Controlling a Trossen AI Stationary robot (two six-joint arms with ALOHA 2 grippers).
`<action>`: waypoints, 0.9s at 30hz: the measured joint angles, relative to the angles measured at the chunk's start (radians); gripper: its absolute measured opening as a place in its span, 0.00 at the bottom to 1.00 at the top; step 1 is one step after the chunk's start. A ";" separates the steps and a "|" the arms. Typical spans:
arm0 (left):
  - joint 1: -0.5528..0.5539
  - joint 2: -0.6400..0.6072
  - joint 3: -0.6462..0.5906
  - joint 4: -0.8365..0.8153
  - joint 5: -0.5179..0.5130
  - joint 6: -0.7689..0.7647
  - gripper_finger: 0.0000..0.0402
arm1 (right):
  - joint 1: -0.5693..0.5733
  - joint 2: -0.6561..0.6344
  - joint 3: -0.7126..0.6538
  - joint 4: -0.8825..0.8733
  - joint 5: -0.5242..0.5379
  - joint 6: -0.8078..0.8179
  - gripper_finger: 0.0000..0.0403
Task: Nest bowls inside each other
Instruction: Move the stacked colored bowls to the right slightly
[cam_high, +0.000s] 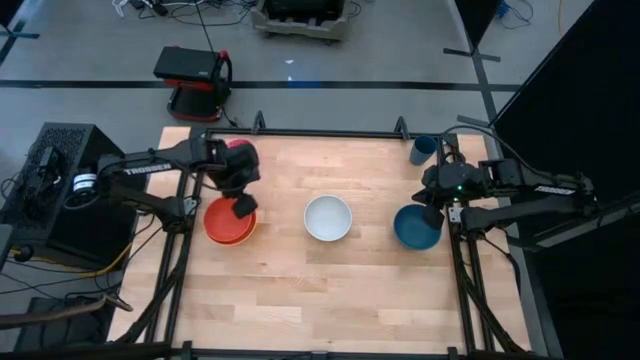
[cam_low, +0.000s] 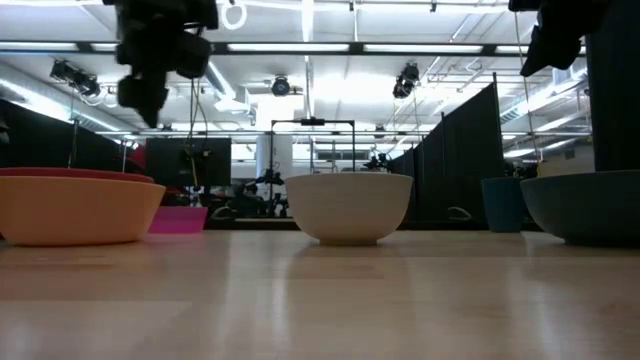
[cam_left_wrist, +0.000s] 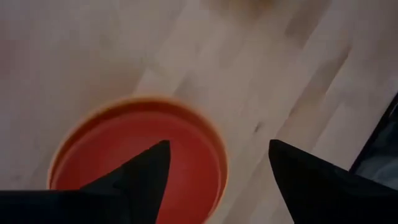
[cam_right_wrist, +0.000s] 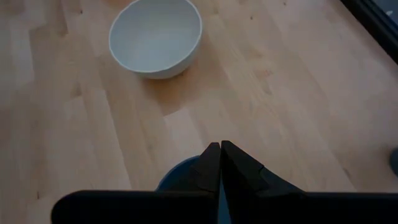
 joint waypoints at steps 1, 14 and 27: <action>-0.007 0.000 -0.002 -0.013 0.000 -0.007 0.65 | 0.000 0.000 0.000 0.000 0.002 0.000 0.00; -0.108 0.000 -0.039 -0.167 0.004 -0.101 0.68 | 0.000 -0.002 0.000 0.001 0.019 -0.006 0.00; -0.242 0.044 -0.124 0.028 -0.015 -0.214 0.68 | 0.000 -0.006 0.000 0.002 0.021 -0.025 0.00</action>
